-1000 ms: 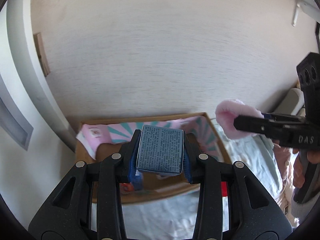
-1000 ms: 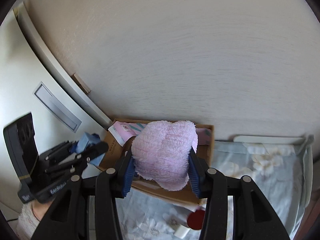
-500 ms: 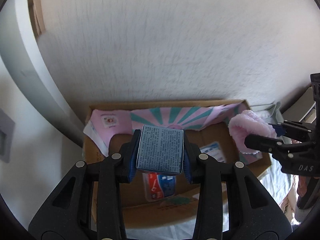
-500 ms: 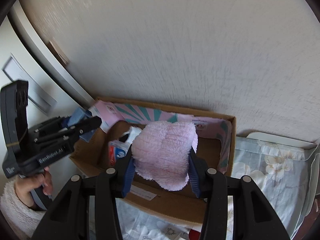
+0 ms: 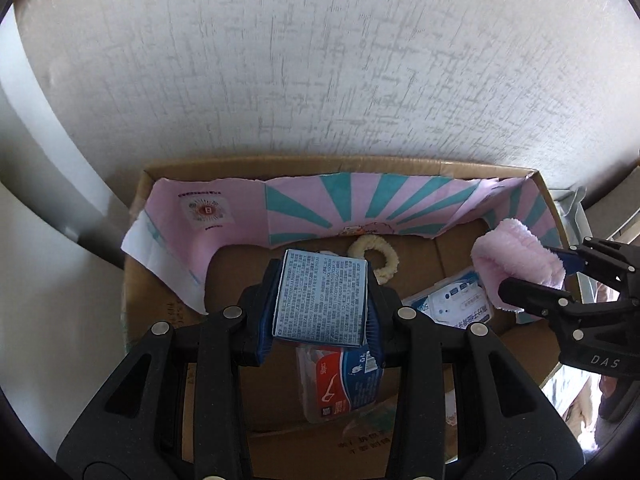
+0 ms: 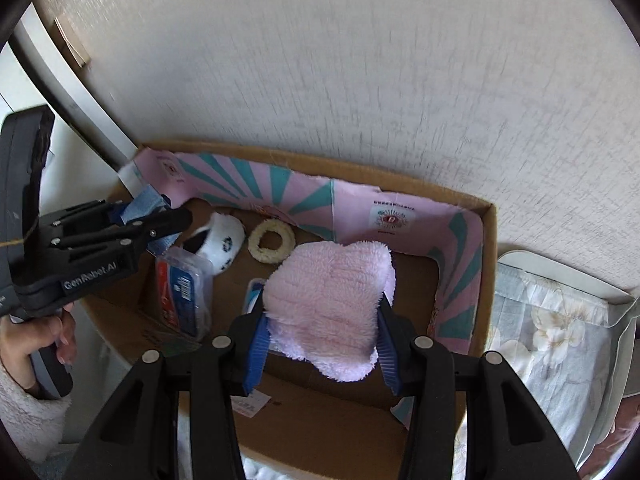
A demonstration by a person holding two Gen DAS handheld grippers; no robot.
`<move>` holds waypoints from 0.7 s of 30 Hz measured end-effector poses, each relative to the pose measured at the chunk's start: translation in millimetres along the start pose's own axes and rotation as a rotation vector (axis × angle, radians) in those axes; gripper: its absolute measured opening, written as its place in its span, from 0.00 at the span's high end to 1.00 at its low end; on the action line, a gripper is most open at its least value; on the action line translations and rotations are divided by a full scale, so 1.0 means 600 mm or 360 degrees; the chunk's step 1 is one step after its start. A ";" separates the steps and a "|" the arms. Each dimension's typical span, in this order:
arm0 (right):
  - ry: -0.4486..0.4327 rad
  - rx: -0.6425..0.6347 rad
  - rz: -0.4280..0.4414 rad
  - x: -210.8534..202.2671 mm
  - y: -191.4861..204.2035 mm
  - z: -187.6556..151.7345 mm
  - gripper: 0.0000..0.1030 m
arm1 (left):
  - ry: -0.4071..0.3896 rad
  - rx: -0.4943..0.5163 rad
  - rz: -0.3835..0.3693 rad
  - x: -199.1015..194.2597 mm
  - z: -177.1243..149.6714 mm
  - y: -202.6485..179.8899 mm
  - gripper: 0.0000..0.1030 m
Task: Organize objects
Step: 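Carry the blue box and pink cloth over the cardboard box with both tools, then open both tools to drop the blue box and pink cloth into the box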
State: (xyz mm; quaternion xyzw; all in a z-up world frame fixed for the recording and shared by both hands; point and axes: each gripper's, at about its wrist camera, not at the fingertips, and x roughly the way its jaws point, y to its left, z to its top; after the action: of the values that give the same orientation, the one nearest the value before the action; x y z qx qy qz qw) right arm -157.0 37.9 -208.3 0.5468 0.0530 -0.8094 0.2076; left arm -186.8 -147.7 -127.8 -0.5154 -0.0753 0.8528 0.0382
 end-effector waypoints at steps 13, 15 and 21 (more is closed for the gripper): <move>0.0016 -0.0084 -0.0004 -0.002 0.019 0.002 0.58 | 0.0037 -0.0029 0.0013 0.000 -0.008 0.016 0.68; 0.0023 -0.0077 0.0006 -0.003 0.021 0.005 0.58 | 0.0043 -0.0047 0.0025 0.002 -0.005 0.014 0.67; -0.0141 -0.0135 0.0009 -0.025 0.036 0.001 0.01 | -0.0030 -0.0040 0.0078 -0.023 0.015 0.001 0.00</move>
State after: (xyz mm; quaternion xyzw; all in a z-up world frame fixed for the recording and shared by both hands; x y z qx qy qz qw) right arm -144.2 22.0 -191.7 0.5013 0.0765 -0.8292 0.2348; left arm -188.1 -150.9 -111.7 -0.5096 -0.0736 0.8572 0.0101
